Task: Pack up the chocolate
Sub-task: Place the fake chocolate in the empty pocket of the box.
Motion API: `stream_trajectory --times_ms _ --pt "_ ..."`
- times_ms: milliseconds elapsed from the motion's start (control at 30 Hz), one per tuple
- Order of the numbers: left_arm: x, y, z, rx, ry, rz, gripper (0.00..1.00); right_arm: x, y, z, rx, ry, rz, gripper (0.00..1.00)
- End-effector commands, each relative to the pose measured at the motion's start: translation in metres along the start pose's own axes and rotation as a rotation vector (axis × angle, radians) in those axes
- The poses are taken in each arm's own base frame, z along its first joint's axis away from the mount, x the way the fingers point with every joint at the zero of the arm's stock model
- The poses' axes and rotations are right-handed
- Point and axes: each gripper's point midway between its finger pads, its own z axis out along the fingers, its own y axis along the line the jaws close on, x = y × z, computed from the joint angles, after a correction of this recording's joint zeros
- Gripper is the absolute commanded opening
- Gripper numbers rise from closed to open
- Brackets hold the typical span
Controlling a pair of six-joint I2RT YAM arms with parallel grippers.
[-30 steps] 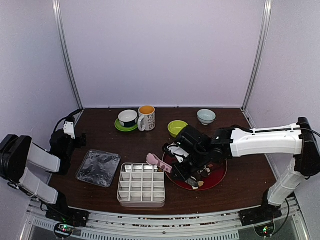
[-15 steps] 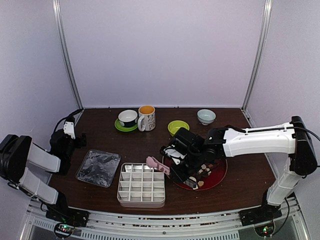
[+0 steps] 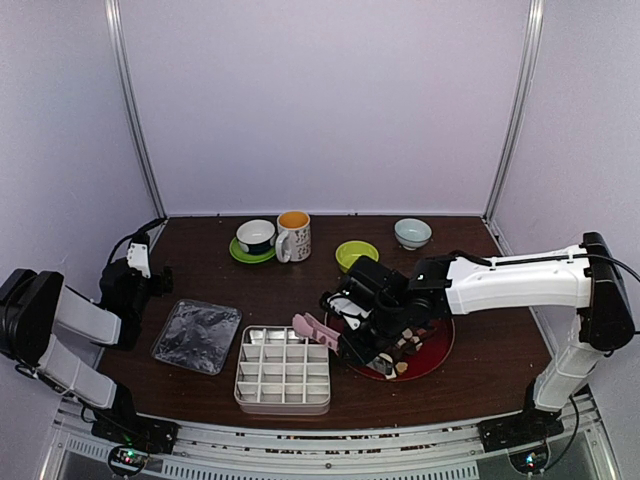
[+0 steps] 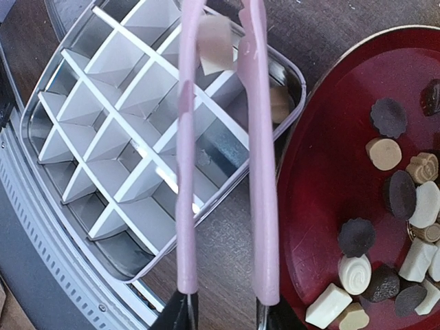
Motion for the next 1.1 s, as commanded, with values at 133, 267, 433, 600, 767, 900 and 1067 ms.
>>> stream_trajectory --times_ms 133,267,433,600,767,900,1067 --pt "-0.012 0.006 0.003 -0.022 -0.037 -0.010 0.98 -0.016 0.004 -0.014 0.009 -0.071 -0.017 0.33" --pt "-0.012 0.007 0.003 -0.023 -0.038 -0.011 0.98 -0.017 0.004 -0.015 0.006 -0.076 -0.017 0.34" --pt "-0.012 0.006 0.003 -0.022 -0.036 -0.010 0.98 -0.024 0.003 -0.026 0.016 -0.121 -0.022 0.33" --pt "-0.012 0.006 0.003 -0.023 -0.038 -0.010 0.98 -0.033 0.002 -0.045 0.025 -0.185 -0.021 0.33" --pt "-0.012 0.006 0.003 -0.021 -0.037 -0.010 0.98 -0.034 -0.011 -0.055 0.086 -0.231 0.002 0.32" --pt "-0.012 0.006 0.003 -0.022 -0.036 -0.011 0.98 -0.029 -0.023 -0.058 0.129 -0.231 0.033 0.33" --pt "-0.012 0.007 0.003 -0.024 -0.038 -0.010 0.98 -0.023 -0.029 -0.070 0.146 -0.259 0.044 0.32"
